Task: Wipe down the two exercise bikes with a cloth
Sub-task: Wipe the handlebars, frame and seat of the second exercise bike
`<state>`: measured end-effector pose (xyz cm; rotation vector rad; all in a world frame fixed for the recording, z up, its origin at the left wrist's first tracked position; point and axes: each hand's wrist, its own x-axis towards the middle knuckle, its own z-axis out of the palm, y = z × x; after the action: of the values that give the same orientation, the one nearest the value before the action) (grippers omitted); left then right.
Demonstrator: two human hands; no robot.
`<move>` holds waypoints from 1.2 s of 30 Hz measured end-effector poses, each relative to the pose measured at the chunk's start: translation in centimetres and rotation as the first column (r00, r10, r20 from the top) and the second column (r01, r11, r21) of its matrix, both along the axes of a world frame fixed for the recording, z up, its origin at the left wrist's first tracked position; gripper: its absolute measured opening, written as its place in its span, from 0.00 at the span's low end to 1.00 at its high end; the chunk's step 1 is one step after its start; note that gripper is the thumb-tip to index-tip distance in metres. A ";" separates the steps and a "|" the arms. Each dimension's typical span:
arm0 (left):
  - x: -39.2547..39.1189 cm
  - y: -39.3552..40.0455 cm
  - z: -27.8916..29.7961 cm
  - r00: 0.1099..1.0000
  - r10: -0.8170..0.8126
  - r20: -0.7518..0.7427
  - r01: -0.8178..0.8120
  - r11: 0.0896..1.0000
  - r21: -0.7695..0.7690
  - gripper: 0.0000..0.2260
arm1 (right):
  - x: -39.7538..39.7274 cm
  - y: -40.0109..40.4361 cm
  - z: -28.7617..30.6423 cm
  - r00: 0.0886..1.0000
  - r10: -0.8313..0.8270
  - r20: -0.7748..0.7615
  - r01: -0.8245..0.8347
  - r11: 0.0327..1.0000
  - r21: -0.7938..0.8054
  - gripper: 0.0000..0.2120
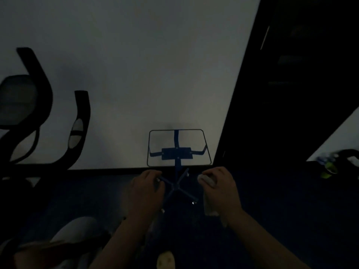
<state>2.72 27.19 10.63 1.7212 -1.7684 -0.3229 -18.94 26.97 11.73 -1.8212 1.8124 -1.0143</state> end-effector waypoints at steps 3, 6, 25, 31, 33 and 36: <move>1.2 -6.3 -1.6 1.000 0.004 0.012 -0.004 0.999 0.035 0.13 | 0.8 -5.6 -1.8 1.000 -0.023 0.013 0.022 0.997 0.077 0.04; 2.1 -12.2 -2.8 0.999 0.014 0.042 -0.017 0.997 0.073 0.19 | 1.4 -10.6 -3.1 1.000 -0.009 0.018 0.007 0.993 0.119 0.04; -0.1 -33.8 -17.3 0.982 0.185 -0.036 -0.161 0.924 0.347 0.15 | 3.4 -41.7 -21.1 0.997 0.068 0.039 -0.079 0.859 0.506 0.10; -0.2 -35.6 -19.4 0.968 0.243 -0.061 -0.212 0.924 0.318 0.12 | 5.8 -44.8 -26.1 0.992 0.112 0.063 -0.128 0.791 0.598 0.16; 0.2 -35.9 -19.3 0.964 0.259 -0.066 -0.225 0.918 0.326 0.13 | 5.9 -45.0 -26.2 0.990 0.127 0.061 -0.137 0.756 0.641 0.18; 0.4 -36.0 -17.9 0.966 0.248 -0.066 -0.212 0.916 0.340 0.14 | 5.2 -44.7 -24.6 0.976 0.215 0.027 -0.176 0.714 0.677 0.19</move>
<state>3.10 -8.86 -7.27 2.0823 -1.4743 -0.6255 -13.74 -17.70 -12.83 -1.5187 1.6563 -0.1559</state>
